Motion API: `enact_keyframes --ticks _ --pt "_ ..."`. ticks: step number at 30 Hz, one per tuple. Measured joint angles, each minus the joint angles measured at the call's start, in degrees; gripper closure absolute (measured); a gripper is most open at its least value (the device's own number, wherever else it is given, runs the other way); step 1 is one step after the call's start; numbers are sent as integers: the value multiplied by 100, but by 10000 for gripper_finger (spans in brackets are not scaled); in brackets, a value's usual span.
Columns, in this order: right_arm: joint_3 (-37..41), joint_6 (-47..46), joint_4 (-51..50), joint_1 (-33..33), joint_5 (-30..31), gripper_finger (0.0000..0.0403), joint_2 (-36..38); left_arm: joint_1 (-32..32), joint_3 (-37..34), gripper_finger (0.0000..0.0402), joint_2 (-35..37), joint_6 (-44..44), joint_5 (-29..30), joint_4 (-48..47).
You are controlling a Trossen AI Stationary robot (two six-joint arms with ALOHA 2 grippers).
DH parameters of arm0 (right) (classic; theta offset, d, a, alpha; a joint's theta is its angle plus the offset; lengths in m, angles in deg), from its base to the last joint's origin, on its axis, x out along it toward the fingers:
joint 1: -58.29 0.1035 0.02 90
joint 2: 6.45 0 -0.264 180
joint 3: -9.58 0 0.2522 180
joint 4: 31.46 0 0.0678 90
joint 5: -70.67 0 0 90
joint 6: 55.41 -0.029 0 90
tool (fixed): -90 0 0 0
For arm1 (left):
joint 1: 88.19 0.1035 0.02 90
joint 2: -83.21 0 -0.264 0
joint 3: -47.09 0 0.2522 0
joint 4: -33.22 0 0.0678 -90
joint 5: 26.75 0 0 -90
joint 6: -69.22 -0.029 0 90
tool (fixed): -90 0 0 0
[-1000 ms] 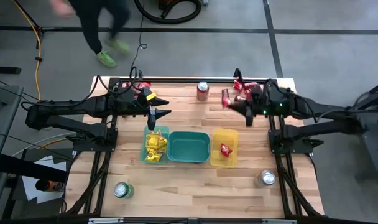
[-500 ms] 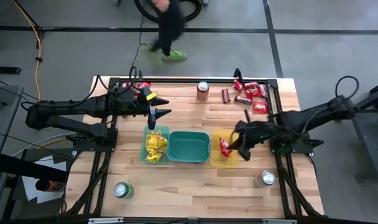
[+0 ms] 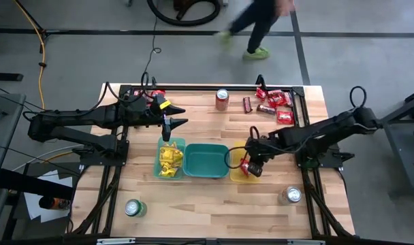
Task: Sort candy
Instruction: Put the red candy into the yellow bin
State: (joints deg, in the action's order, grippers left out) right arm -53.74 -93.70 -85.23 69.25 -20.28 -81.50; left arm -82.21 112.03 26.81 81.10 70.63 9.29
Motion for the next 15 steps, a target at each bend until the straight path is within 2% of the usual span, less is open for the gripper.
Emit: enact_keyframes --ticks 4,7,11,15 --pt "-82 269 -123 -100 -20 199 247 0 0 208 0 0 0 -1" --pt "-406 561 -162 -277 -18 170 546 0 0 208 0 -2 0 1" --pt "-1023 1048 155 -557 406 156 867 0 0 208 0 -2 48 16" --pt "-1514 2008 1136 -763 793 155 923 0 0 208 0 -2 68 26"
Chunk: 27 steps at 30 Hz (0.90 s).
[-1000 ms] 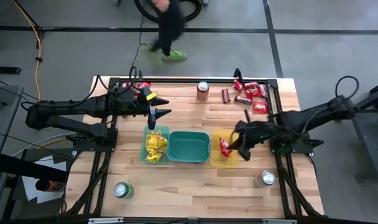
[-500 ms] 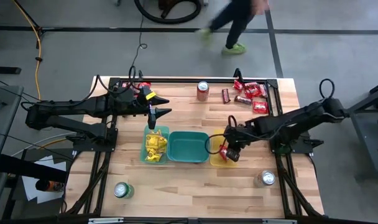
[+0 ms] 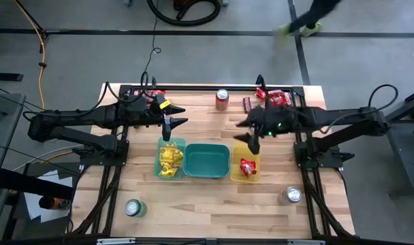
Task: Sort candy
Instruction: Put the red candy into the yellow bin
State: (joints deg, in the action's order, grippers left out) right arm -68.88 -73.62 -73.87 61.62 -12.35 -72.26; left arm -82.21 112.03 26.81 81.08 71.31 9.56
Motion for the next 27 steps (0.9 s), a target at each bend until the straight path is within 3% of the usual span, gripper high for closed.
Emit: enact_keyframes --ticks 6,13,18,22,27 --pt "-119 666 1308 -305 -333 155 -248 0 0 208 0 7 -3 -9" --pt "-113 521 1338 -457 -417 155 -336 -2 0 208 0 75 -94 -46" --pt "-113 521 1307 -521 -423 155 -312 58 4 209 -3 1249 -28 -363" --pt "-113 522 1244 -604 -421 155 -312 436 4 214 -47 1810 124 -1364" --pt "-113 479 1072 -726 -421 155 -312 1515 4 221 -345 2240 36 -2527"
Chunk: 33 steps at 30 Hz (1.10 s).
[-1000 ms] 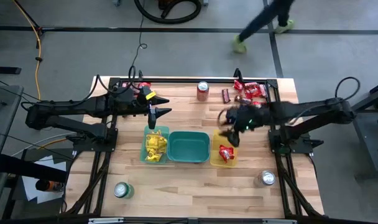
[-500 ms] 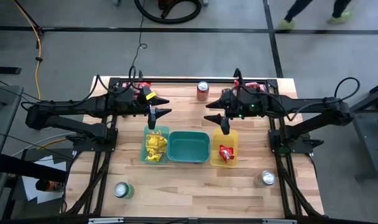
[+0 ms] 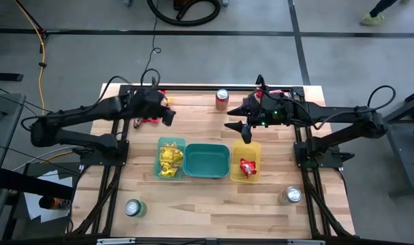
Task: Sort candy
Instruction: Put the red candy into the yellow bin
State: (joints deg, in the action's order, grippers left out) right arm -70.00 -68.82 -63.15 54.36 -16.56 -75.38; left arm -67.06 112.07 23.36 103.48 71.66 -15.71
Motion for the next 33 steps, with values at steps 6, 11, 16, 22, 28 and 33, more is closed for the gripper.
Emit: enact_keyframes --ticks 6,11,16,22,28,33 --pt "0 -155 -93 -127 1 155 0 1329 0 224 -1001 -639 -553 -405" --pt "0 -177 -113 -151 1 155 0 1859 0 225 -2089 -1190 -660 -400" --pt "0 -218 -114 -151 23 155 0 2019 0 225 -2923 -1388 -505 -329" --pt "0 -218 -112 -157 39 155 0 2011 0 225 -3435 -1399 -192 287" --pt "2 -220 -114 -157 41 155 0 2006 0 225 -3715 -1423 106 642" --pt "2 -218 -114 -157 41 155 0 1981 31 260 -3980 -1685 41 665"
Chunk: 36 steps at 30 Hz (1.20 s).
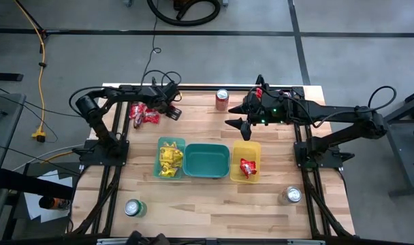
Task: Sort candy
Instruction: Put the red candy into the yellow bin
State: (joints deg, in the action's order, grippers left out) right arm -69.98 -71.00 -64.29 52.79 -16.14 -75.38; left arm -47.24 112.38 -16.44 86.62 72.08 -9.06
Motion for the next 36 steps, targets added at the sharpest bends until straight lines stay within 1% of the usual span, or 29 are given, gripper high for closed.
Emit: enact_keyframes --ticks 2,4,5,6,8,10,17,22,26,28,31,36 --pt "0 0 -2 0 1 155 0 -35 -3 303 -19 -6 -112 -5" --pt "0 0 -2 2 1 155 0 -80 -8 361 67 -52 -202 -2" --pt "0 1 -2 1 1 155 0 -105 -24 380 131 -94 -220 2" --pt "0 6 -2 0 1 155 0 -117 -37 389 209 -104 -255 -6" --pt "0 50 -2 0 4 155 0 -127 -67 390 478 -124 -302 -166" --pt "0 94 -1 0 2 155 0 -130 -43 398 857 -190 -365 -124" --pt "0 107 0 -15 4 155 0 -367 -39 401 2540 -437 -554 -70" --pt "2 107 14 -15 4 155 -2 -849 -39 401 3673 -563 -556 65" --pt "2 104 176 -15 -21 155 -2 -1437 -39 402 4366 -658 -704 274" --pt "2 58 398 -13 -217 155 -2 -1811 -37 401 4615 -658 -797 396" --pt "3 63 858 -9 -647 155 -34 -2424 -37 401 4780 -607 -1024 670" --pt "2 112 1546 -7 -1092 155 -283 -3453 -37 401 4630 -693 -1128 1298"
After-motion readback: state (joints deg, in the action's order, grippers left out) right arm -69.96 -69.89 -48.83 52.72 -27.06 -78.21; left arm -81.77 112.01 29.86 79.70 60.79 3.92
